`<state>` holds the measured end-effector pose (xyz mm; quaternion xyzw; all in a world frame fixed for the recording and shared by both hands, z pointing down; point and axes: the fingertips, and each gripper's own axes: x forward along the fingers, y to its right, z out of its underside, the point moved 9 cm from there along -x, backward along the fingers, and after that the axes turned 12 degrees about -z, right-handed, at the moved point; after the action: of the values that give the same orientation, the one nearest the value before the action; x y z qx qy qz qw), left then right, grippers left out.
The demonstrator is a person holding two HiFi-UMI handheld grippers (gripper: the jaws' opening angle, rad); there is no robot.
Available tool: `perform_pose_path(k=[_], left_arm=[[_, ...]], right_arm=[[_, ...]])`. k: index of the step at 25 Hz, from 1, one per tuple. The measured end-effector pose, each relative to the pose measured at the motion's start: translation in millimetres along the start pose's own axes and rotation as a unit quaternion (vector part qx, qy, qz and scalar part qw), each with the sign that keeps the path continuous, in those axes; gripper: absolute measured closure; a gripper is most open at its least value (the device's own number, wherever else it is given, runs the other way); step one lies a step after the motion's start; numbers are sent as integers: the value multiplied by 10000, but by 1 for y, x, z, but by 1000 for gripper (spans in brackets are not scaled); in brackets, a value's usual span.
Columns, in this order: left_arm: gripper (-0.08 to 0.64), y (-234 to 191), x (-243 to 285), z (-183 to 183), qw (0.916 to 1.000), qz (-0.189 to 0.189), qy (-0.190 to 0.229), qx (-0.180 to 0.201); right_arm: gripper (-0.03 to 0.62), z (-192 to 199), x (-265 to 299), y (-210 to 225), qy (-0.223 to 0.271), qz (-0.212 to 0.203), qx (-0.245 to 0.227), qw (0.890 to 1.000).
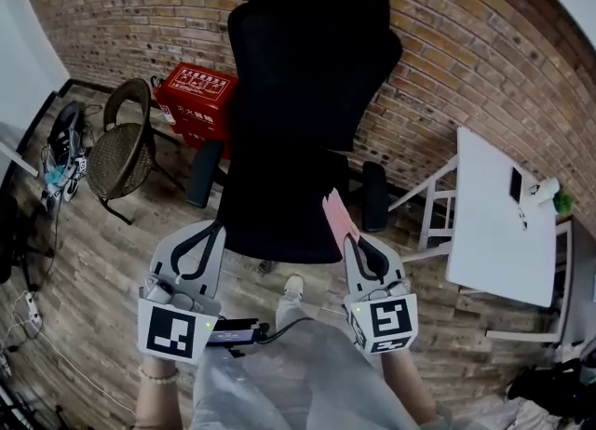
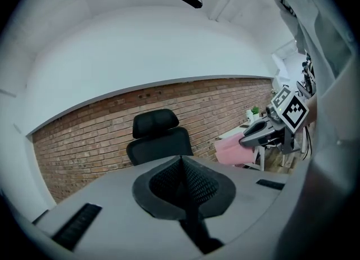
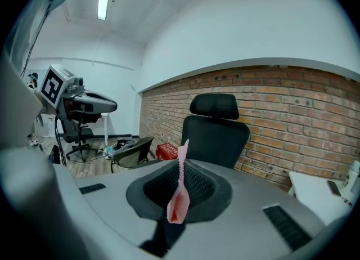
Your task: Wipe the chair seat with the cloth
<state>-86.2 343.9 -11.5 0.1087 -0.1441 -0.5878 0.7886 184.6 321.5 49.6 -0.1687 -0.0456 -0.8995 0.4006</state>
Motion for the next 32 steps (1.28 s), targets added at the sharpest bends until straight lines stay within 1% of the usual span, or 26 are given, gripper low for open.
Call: perform_pose_path(k=[4,6,10,14,15,18,20,26,32], left_arm=[[541,4,52,-2,9985,-196,-237,-461],[541,6,77,-4,9980,-233,-285,-520],[541,11,120,-4,9982,-271,-350,-397],[541,14,154,-2,9981,-280,-423,-339],[541,14,161,-2,9984,-251,-445,-260],[541,13,183,-1,9989,-77,-403,215],[541,10,195,3,9987,-20,-407,313],[541,11,228,33,9979,127,-584,266],[541,3,262,66,9962,445,-708,229]], right_arm=[[543,-4,27,54,-26,-124,10,9999],[543,-6,40,78,-38,-158,35,9999],[542,-4,63,117,-108,-278,77,9995],[542,4,84,142,-229,-431,122,9987],[543,6,89,147,-275,-491,116,9984],[542,13,106,159,-391,-619,114,9973],[542,18,118,164,-448,-630,167,9969],[542,44,149,174,-676,-499,430,9955],[543,67,186,184,-939,-128,662,9933]])
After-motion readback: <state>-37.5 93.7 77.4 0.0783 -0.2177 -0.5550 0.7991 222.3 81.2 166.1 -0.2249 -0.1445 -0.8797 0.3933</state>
